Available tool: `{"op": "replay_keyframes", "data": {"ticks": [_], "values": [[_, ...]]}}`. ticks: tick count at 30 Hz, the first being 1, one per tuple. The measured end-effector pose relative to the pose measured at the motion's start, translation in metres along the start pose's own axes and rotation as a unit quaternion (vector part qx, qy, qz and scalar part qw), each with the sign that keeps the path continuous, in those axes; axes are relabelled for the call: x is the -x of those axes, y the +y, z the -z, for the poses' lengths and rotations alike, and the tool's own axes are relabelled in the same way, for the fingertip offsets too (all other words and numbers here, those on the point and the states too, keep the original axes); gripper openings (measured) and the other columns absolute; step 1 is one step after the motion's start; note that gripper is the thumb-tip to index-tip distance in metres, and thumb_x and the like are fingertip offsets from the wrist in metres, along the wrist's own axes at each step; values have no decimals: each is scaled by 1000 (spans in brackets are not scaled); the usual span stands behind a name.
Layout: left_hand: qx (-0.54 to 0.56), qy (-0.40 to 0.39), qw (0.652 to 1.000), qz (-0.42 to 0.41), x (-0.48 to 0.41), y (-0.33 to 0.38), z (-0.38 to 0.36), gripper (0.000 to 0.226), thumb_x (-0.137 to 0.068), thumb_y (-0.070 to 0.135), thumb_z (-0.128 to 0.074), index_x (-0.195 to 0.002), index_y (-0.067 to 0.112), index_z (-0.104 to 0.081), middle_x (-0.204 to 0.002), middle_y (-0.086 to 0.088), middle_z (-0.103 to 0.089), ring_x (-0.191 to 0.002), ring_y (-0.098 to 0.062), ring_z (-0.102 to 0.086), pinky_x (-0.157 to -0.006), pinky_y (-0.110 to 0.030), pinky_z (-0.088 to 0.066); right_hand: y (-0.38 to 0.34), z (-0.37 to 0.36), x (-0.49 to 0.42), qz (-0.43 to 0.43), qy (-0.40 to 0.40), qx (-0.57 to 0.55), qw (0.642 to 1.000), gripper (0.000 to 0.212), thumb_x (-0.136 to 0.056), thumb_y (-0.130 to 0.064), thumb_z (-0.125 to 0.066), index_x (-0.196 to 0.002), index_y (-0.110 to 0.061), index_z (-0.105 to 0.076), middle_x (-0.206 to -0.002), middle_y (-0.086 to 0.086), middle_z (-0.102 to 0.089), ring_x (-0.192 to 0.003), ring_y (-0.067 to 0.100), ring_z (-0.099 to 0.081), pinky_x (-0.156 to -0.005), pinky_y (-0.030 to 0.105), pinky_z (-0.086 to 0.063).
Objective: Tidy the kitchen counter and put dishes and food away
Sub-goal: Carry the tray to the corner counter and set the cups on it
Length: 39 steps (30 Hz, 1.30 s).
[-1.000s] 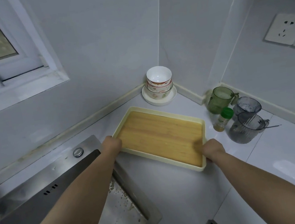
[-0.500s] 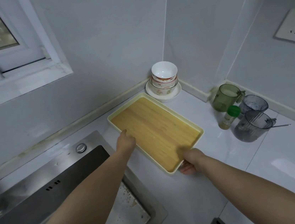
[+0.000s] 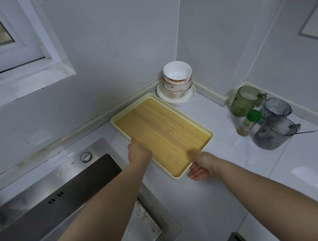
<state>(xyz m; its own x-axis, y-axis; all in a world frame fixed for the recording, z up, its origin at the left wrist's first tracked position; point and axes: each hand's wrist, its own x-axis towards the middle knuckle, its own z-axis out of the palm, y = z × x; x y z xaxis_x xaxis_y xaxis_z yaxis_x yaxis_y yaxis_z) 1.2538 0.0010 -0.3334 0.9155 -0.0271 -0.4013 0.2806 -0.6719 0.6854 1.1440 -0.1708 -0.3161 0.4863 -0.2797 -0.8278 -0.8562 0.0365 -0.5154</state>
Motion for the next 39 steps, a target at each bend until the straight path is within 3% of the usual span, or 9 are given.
{"op": "replay_keyframes", "data": {"ticks": [9,12,14,19,22,27,32,36,39], "values": [[-23,13,1000,12,-5,0,4,68,-88,1,-49,-148,6,-18,-125,-15,-52,-106,-29,-56,-76,-34,-49,-5,-8,-9,12,21,-18,1000,40,-98,-29,-42,-78,3,-52,-72,19,-60,-60,28,-62,-46,31,-53],[-12,6,1000,17,-3,0,4,73,-89,2,-50,-151,9,-13,-133,-15,-47,-112,-31,-55,-80,-34,-49,-4,-7,-9,13,19,-11,1000,39,-99,-28,-41,-78,3,-52,-71,19,-60,-61,29,-62,-47,31,-53],[10,4,1000,17,0,2,3,69,-86,2,-50,-148,8,-20,-135,-15,-45,-113,-32,-54,-88,-38,-52,-3,-4,-9,17,11,7,1000,37,-99,-26,-40,-80,4,-52,-73,20,-61,-63,29,-63,-52,33,-54],[-19,18,1000,-3,20,17,-8,69,-85,6,-51,-148,9,-22,-151,-10,-22,-135,-30,-29,-105,-43,-39,1,12,-5,56,35,63,996,27,-94,-28,-45,-84,-4,-53,-73,17,-64,-57,26,-62,-53,28,-51],[-31,13,999,-31,32,31,-15,66,-86,8,-52,-147,12,-27,-150,-9,-27,-136,-30,-29,-106,-44,-40,1,28,6,84,56,70,992,15,-89,-15,-46,-77,-9,-51,-65,13,-62,-50,24,-57,-50,25,-48],[-36,-25,993,-114,57,57,-36,49,-86,7,-52,-134,17,-47,-138,-6,-46,-124,-26,-46,-100,-37,-45,8,69,26,148,107,95,979,20,-92,-9,-42,-82,-2,-57,-69,14,-64,-55,25,-62,-53,30,-51],[-95,-72,964,-238,77,96,-65,37,-89,9,-51,-125,16,-58,-133,-1,-54,-121,-19,-49,-102,-26,-38,17,129,45,240,210,190,929,21,-90,-14,-45,-81,-4,-61,-77,14,-66,-64,26,-64,-62,33,-52],[-108,-93,944,-297,91,127,-98,33,-89,6,-51,-119,14,-62,-127,0,-58,-115,-18,-55,-94,-15,-32,23,181,69,292,330,304,845,19,-89,-20,-50,-77,-10,-59,-75,6,-59,-73,27,-57,-63,30,-44],[-94,-130,932,-324,101,149,-126,36,-88,0,-50,-121,11,-60,-128,-3,-56,-115,-19,-53,-97,-17,-32,25,219,74,346,393,328,786,16,-88,-17,-53,-74,-9,-57,-78,5,-57,-80,28,-56,-64,32,-42]]}}
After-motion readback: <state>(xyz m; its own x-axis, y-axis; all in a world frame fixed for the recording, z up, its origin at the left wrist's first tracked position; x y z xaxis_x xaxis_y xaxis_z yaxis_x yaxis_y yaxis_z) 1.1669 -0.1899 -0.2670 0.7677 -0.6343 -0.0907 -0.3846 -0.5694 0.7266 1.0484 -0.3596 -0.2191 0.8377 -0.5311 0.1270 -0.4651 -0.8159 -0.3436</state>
